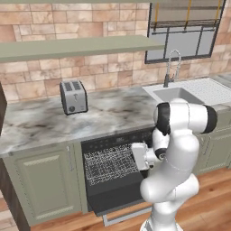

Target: Open the dishwasher door and pull out the top rack.

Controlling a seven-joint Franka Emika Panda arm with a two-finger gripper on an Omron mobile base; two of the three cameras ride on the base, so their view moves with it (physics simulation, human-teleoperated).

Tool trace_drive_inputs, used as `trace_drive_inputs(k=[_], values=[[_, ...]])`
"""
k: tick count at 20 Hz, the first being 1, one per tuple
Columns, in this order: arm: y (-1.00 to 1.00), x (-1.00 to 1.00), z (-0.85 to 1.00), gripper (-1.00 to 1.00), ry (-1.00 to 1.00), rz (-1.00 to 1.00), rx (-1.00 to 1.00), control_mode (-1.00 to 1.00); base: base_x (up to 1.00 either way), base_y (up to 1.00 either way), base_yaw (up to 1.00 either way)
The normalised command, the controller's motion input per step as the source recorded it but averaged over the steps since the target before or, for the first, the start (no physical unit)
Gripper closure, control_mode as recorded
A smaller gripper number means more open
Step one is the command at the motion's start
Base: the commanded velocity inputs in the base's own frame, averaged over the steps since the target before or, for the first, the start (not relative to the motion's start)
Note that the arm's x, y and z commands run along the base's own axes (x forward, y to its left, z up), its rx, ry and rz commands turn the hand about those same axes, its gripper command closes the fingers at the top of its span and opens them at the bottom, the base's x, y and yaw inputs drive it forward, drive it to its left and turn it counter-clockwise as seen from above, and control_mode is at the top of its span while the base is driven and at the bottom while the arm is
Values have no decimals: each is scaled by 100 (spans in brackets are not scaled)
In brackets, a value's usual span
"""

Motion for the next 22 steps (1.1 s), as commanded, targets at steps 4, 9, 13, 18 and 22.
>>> trace_drive_inputs(k=[4, 9, 13, 18, 22], values=[[-44, 29, -44, -100, -8, 0, 0, -100, 0, 0, 0], [-40, 28, -26, -100, -6, 1, 0, -100, 0, 0, 0], [-10, 36, -30, -100, -1, 0, 0, -100, 0, 0, 0], [-2, 26, -64, -100, 0, -1, -1, -100, 0, 0, 0], [0, 20, -54, -100, -7, -4, -2, -100, 0, 0, 0]])
